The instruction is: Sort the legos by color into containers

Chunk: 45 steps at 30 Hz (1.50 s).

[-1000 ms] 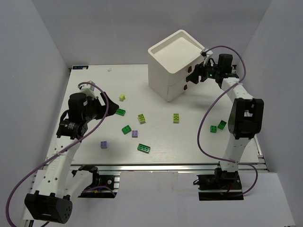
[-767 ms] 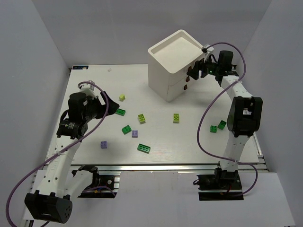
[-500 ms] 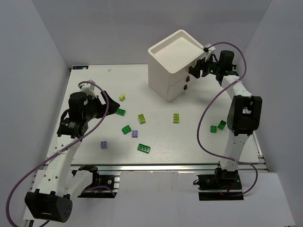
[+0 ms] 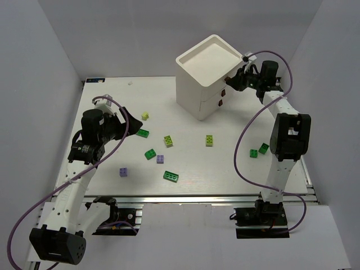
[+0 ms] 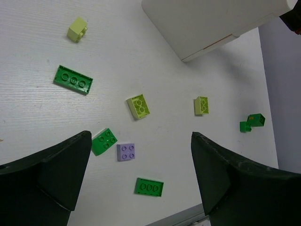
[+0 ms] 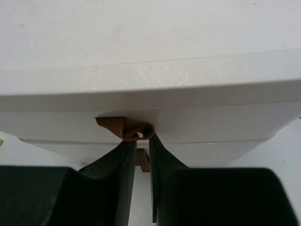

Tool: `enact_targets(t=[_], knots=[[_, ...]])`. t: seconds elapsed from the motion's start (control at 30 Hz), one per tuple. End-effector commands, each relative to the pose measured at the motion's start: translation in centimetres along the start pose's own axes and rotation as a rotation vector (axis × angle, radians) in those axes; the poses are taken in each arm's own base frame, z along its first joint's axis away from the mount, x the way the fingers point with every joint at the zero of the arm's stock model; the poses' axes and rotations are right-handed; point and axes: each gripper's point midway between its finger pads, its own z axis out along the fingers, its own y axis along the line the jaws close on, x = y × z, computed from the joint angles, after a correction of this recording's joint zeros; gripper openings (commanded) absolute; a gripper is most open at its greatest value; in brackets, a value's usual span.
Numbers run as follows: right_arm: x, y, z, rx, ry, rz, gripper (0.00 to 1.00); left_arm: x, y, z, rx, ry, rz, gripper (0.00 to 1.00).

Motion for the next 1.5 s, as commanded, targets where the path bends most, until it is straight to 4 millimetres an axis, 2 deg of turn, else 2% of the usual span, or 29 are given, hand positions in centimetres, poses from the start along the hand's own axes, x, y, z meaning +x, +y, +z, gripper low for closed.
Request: enact_targets(t=[0.0,0.2,0.23,0.27,0.3,0.33,0.37,0.43,0.47,0.53,0.57,0.67,0.7,0.73,0.8,0.87,0.9,0.93,1.0,1.03,1.07,1.27,1.47], knots=[[-3.7,1.3,-0.4,-0.024,-0.095,-0.098,0.21,-0.1,-0.4,-0.2,0.028,-0.016,-0.008,0.96],[-3.0,2.3,-1.6,-0.021,-0.074,-0.097,0.13,0.0,-0.6,-0.1,0.043,-0.018,-0.012,0.96],[-3.4,2.7,-2.0,-0.018,-0.079,-0.107,0.12,0.0,-0.7,-0.1,0.044,-0.017,-0.015,0.95],[-2.5,3.0,-2.1,-0.020,-0.063,-0.095,0.12,0.0,-0.7,-0.1,0.047,-0.019,-0.015,0.96],[-2.2,1.8,-3.2,0.015,-0.060,-0.084,0.10,0.1,-0.7,-0.1,0.047,-0.017,-0.019,0.96],[-2.6,2.1,-3.9,0.020,-0.061,-0.089,0.11,0.0,-0.7,-0.1,0.049,-0.019,-0.021,0.96],[-1.5,2.2,-4.2,0.026,-0.043,-0.072,0.11,0.1,-0.7,0.0,0.052,-0.018,-0.024,0.96],[-1.7,2.5,-5.1,0.042,-0.045,-0.074,0.10,0.3,-0.6,0.3,0.052,-0.014,-0.031,0.96],[-0.5,2.8,-5.4,0.045,-0.029,-0.055,0.10,0.3,-0.6,0.4,0.058,-0.016,-0.031,0.96],[-0.7,2.7,-6.4,0.066,-0.034,-0.063,0.10,0.7,-0.6,0.8,0.064,-0.005,-0.040,0.96],[-0.2,2.7,-6.6,0.071,-0.029,-0.057,0.10,0.7,-0.7,1.0,0.074,-0.004,-0.040,0.96],[-0.4,2.7,-6.5,0.060,-0.026,-0.063,0.50,0.9,-1.1,1.4,0.096,0.009,-0.040,0.96],[-1.7,2.4,-6.3,0.056,-0.038,-0.087,0.76,0.9,-1.1,1.6,0.095,0.014,-0.042,0.96],[-1.2,2.1,-5.7,0.046,-0.023,-0.080,0.81,0.8,-1.1,1.7,0.095,0.014,-0.042,0.96],[-1.6,1.4,-5.0,0.043,-0.018,-0.076,0.87,0.9,-1.2,1.8,0.098,0.021,-0.042,0.96],[-2.6,0.2,-3.8,0.046,-0.030,-0.078,0.88,0.8,-1.2,1.7,0.098,0.022,-0.041,0.97],[-1.4,-0.7,-3.0,0.049,-0.007,-0.050,0.87,0.8,-1.2,1.7,0.096,0.021,-0.041,0.97],[-3.2,-1.2,-2.7,0.052,-0.031,-0.071,0.87,0.7,-1.3,1.5,0.097,0.017,-0.040,0.97],[-3.7,-1.5,-1.9,0.035,-0.037,-0.072,0.84,0.9,-1.1,1.3,0.089,0.019,-0.042,0.97],[-3.0,-1.8,-1.3,0.025,-0.024,-0.056,0.82,0.9,-1.1,1.3,0.087,0.016,-0.043,0.97],[-3.9,-1.8,-1.0,0.019,-0.035,-0.069,0.81,1.0,-1.1,1.1,0.086,0.015,-0.046,0.97],[-2.5,-1.2,-0.2,-0.007,-0.005,-0.053,0.78,1.2,-0.8,0.7,0.074,0.007,-0.053,0.98],[-2.6,0.3,-0.1,-0.068,-0.011,-0.065,0.76,1.2,-0.9,1.1,0.077,0.011,-0.058,0.98]])
